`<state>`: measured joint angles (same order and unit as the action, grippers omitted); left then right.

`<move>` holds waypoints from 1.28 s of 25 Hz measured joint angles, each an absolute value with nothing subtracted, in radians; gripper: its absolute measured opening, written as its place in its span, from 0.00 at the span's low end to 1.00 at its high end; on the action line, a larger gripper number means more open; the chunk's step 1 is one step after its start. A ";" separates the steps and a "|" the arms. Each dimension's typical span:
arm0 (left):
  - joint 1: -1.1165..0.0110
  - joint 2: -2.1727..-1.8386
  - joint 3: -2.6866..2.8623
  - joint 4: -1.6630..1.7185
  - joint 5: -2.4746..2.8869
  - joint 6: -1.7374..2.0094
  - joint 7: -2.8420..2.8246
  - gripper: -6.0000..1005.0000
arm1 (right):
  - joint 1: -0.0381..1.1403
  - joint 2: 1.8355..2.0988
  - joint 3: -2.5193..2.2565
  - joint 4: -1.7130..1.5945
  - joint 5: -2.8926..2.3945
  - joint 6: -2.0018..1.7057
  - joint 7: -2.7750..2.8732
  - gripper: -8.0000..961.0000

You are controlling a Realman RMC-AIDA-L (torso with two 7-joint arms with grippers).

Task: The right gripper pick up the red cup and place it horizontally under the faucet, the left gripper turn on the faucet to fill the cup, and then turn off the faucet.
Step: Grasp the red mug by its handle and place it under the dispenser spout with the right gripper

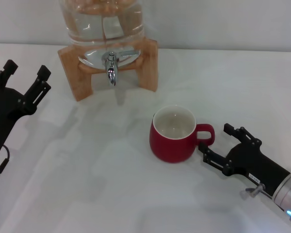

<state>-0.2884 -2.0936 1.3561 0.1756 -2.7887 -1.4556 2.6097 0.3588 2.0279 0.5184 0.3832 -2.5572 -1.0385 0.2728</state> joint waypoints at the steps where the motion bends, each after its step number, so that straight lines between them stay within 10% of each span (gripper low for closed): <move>1: -0.288 -2.094 1.356 0.175 -2.789 -1.456 2.610 0.89 | 0.362 2.028 0.518 0.384 -2.557 -1.033 0.272 0.90; 32: -0.288 -2.094 1.356 0.175 -2.789 -1.456 2.609 0.89 | 0.414 2.028 0.553 0.401 -2.547 -0.961 0.270 0.89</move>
